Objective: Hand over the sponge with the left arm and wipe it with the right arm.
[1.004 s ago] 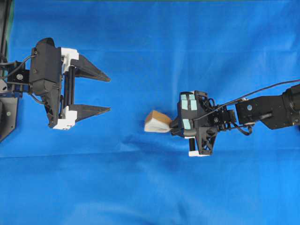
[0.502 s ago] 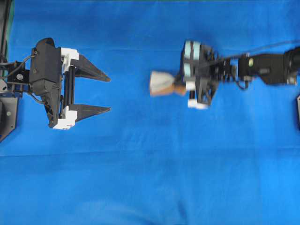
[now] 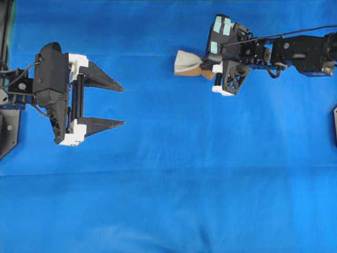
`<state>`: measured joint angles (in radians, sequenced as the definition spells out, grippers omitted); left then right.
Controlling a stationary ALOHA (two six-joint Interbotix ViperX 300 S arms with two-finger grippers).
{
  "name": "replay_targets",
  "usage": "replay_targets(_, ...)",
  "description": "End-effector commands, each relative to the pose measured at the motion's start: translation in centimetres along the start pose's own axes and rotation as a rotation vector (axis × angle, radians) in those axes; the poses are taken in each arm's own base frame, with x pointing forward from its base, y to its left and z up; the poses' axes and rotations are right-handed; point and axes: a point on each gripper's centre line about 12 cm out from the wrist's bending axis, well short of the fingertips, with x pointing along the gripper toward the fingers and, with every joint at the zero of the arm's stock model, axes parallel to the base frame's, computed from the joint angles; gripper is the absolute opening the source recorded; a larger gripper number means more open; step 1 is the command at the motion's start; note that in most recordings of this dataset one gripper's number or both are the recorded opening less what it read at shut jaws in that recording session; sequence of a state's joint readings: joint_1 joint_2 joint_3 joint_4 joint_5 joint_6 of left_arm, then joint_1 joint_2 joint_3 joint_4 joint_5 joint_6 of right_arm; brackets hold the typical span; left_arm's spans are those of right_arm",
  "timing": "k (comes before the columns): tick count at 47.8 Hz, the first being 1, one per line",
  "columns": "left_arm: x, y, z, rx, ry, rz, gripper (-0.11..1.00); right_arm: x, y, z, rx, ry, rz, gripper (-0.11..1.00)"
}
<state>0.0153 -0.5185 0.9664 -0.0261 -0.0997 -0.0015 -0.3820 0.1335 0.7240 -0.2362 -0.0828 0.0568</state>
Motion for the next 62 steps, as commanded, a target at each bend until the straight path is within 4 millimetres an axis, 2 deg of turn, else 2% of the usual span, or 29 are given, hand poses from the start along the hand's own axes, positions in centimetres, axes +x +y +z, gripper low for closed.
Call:
replay_targets(1,0.0,-0.1,0.6,0.002,-0.023,-0.002,0.89,-0.6,1.5,1.3,-0.022,-0.038,0.026,0.11)
replay_targets(10,0.0,-0.1,0.6,0.002,-0.025,-0.002,0.89,-1.0,7.1,1.4,-0.058,-0.04,0.132,0.11)
replay_targets(16,0.0,-0.1,0.6,0.002,-0.023,-0.002,0.89,-1.7,11.7,1.3,-0.088,-0.04,0.219,0.11)
replay_targets(24,0.0,-0.1,0.7,0.002,-0.025,-0.002,0.89,-3.1,16.7,1.3,-0.116,-0.053,0.318,0.11)
replay_targets(32,0.0,-0.1,0.7,0.002,-0.025,-0.002,0.89,-4.0,18.9,1.5,-0.121,-0.064,0.364,0.11)
replay_targets(37,0.0,-0.1,0.7,0.002,-0.025,-0.002,0.89,-4.1,19.2,1.4,-0.12,-0.062,0.369,0.11)
replay_targets(42,0.0,-0.1,0.7,0.002,-0.025,-0.002,0.89,-3.9,18.6,1.4,-0.122,-0.05,0.354,0.11)
replay_targets(48,0.0,-0.1,0.7,0.002,-0.025,-0.002,0.89,-3.1,16.1,1.3,-0.099,-0.017,0.299,0.11)
replay_targets(62,0.0,-0.1,0.6,0.0,-0.023,-0.002,0.89,-1.7,8.3,1.7,-0.064,0.001,0.146,0.11)
